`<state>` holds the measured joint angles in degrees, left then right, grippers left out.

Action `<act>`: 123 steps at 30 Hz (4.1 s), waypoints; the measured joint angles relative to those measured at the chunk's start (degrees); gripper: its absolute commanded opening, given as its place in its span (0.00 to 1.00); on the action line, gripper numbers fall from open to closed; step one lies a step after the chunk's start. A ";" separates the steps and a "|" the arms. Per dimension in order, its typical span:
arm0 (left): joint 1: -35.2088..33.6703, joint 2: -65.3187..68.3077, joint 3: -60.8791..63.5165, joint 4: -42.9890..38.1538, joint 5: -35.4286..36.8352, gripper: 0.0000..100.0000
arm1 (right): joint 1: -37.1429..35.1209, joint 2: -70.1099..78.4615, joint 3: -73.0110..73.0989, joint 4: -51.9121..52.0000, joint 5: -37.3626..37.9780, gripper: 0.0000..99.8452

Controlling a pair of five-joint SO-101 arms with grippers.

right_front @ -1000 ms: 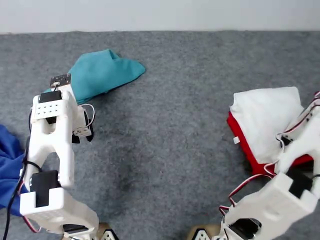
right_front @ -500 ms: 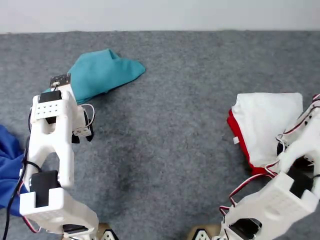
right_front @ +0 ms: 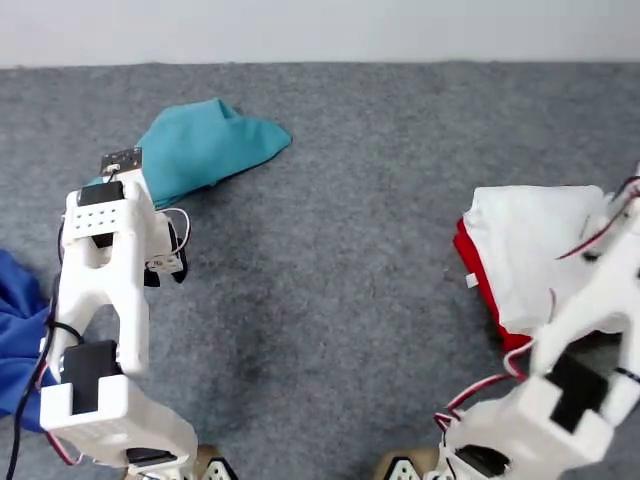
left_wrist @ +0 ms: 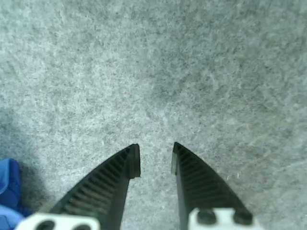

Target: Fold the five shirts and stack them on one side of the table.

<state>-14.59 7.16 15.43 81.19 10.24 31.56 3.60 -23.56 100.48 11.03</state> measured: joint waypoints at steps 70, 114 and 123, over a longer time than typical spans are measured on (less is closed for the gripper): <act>-47.65 0.00 -24.88 17.85 -3.25 0.19 | -14.86 -31.21 17.58 -0.18 5.71 0.18; -4.84 11.25 -26.29 17.93 -10.11 0.01 | -15.56 -31.56 22.59 -0.35 5.71 0.18; 27.25 -16.44 -9.58 18.20 -21.10 0.01 | -15.56 -31.56 22.95 -0.35 5.71 0.18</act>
<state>12.66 -9.27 5.85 99.38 -10.86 16.00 -27.96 -0.62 100.13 16.75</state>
